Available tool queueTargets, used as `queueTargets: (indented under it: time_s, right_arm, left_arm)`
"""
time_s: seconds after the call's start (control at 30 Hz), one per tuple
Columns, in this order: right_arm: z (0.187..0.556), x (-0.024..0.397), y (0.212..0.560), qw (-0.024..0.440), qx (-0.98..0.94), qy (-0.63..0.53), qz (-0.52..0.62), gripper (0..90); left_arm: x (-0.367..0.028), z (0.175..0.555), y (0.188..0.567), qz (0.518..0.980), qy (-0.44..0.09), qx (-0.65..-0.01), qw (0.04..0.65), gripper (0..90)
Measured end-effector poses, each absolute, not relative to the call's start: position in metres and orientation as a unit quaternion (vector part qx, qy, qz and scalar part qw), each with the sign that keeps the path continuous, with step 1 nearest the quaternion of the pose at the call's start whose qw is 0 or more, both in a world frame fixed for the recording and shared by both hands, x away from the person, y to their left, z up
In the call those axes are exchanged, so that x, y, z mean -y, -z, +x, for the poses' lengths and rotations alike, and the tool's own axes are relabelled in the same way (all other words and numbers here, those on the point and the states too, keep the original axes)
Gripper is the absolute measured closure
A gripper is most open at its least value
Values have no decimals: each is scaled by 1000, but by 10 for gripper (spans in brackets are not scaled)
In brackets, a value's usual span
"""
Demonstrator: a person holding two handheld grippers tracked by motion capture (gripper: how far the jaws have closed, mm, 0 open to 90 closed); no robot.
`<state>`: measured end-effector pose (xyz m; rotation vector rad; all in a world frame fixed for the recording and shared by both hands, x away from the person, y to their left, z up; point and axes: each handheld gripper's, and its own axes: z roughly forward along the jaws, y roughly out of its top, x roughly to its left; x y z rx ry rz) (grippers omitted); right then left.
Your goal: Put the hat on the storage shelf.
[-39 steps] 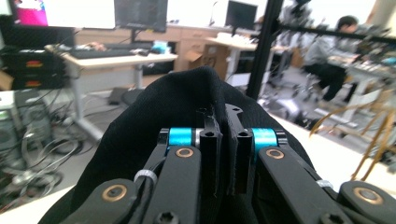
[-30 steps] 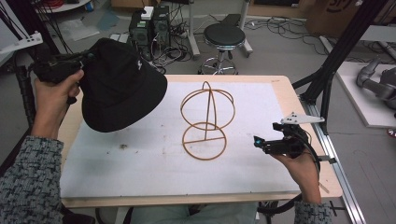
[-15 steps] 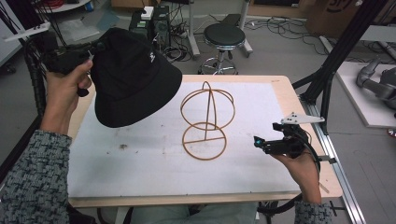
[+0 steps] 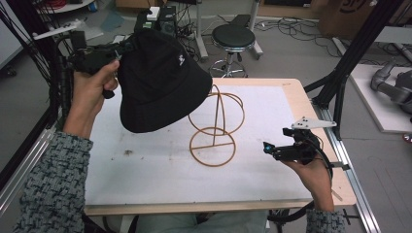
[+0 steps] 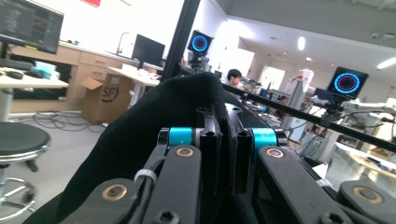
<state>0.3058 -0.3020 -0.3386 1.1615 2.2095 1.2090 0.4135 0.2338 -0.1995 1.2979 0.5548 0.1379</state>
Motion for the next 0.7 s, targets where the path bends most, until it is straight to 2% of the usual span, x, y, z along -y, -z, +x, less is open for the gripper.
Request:
queueTargets:
  time_s: [0.7]
  right_arm:
    - [307, 300, 341, 179, -786, -426, 410, 65]
  left_arm:
    - [-150, 423, 221, 635, -2, -227, 738, 858]
